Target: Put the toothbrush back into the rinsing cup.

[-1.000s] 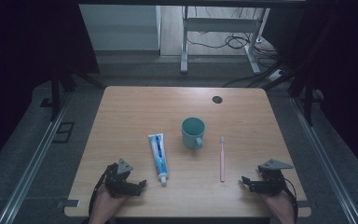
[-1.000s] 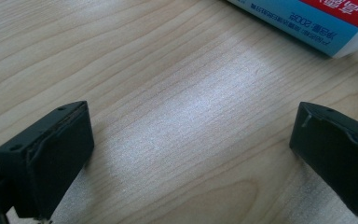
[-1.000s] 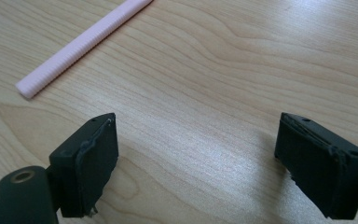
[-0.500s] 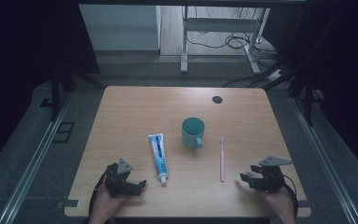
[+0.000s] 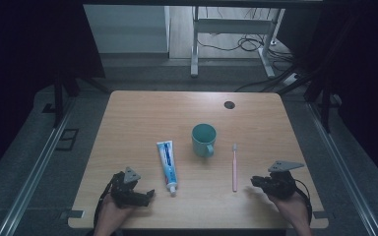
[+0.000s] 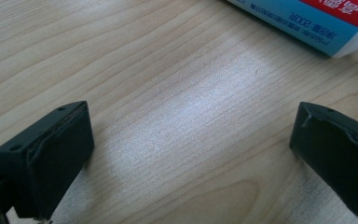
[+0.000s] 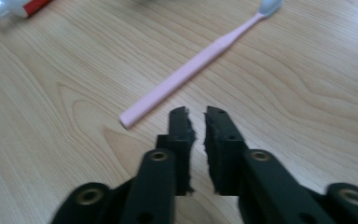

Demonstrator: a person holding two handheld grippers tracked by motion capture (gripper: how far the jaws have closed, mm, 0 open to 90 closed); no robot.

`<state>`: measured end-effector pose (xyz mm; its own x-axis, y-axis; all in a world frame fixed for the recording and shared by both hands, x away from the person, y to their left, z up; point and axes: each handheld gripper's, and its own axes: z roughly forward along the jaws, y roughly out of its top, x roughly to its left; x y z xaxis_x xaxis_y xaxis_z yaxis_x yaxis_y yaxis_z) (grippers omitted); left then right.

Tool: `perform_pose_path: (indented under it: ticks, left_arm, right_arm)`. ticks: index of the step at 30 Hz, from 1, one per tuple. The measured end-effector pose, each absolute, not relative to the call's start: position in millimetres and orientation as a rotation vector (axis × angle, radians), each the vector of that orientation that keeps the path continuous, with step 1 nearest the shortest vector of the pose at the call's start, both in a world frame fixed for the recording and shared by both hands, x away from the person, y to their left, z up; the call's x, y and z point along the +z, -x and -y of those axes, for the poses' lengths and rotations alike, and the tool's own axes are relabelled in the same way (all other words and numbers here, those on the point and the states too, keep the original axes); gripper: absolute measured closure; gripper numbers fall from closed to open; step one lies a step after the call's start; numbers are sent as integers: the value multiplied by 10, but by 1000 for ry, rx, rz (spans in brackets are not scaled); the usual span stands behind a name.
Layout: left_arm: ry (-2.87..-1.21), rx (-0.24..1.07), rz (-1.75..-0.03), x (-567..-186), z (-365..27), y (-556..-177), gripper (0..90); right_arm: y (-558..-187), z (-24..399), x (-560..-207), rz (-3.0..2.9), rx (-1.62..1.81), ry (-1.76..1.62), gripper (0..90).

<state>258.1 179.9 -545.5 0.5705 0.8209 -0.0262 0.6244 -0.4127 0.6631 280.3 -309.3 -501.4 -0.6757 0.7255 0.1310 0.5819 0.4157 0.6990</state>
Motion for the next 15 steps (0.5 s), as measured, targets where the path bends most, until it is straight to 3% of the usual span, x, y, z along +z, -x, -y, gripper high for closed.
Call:
perform_pose_path:
  ticks: [3,15]
  left_arm:
    - [-2172,404,-1149,-5455,-1800,-2581,0]
    - [-2172,404,-1149,-5455,-1799,-2581,0]
  right_arm:
    - [-2828,3041,-5026,-2505,1114,-1138,891]
    - [-2916,2724,-5044,-2572,1080,-1057,893]
